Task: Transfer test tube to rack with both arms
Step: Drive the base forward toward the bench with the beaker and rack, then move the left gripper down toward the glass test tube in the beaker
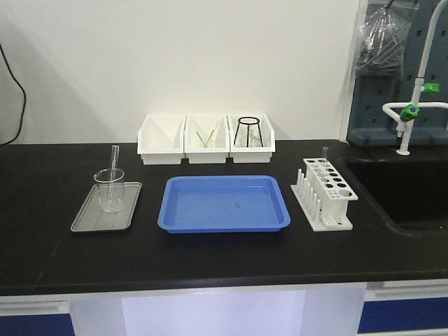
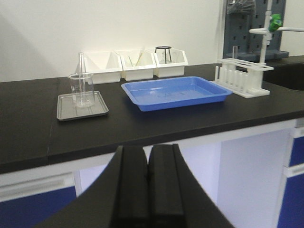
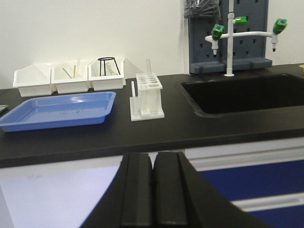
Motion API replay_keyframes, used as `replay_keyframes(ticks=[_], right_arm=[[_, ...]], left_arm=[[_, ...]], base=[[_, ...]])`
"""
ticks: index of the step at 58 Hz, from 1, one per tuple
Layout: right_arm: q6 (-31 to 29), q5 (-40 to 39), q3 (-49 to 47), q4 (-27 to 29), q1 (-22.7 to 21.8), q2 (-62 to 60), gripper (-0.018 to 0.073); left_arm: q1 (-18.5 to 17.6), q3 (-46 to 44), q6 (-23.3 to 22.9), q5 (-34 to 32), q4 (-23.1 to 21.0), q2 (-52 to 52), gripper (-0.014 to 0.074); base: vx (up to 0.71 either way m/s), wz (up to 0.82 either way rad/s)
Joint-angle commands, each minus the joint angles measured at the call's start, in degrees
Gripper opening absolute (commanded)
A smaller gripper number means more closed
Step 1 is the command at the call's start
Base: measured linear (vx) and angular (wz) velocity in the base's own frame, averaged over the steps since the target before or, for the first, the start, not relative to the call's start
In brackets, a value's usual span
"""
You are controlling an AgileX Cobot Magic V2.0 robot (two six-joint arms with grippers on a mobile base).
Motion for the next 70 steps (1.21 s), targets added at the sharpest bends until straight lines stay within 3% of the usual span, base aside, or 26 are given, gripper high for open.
replay_keyframes(ticks=[1,70], right_arm=[[-0.1,-4.9,0.1,0.0,0.1,-0.8,-0.001],[-0.1,-4.9,0.1,0.0,0.1,-0.8,-0.001]], left_arm=[[0.2,0.2,0.1,-4.6,-0.1,-0.9,-0.0006],[0.2,0.2,0.1,-4.6,-0.1,-0.9,-0.0006]], base=[[0.38,0.05],[0.38,0.03]])
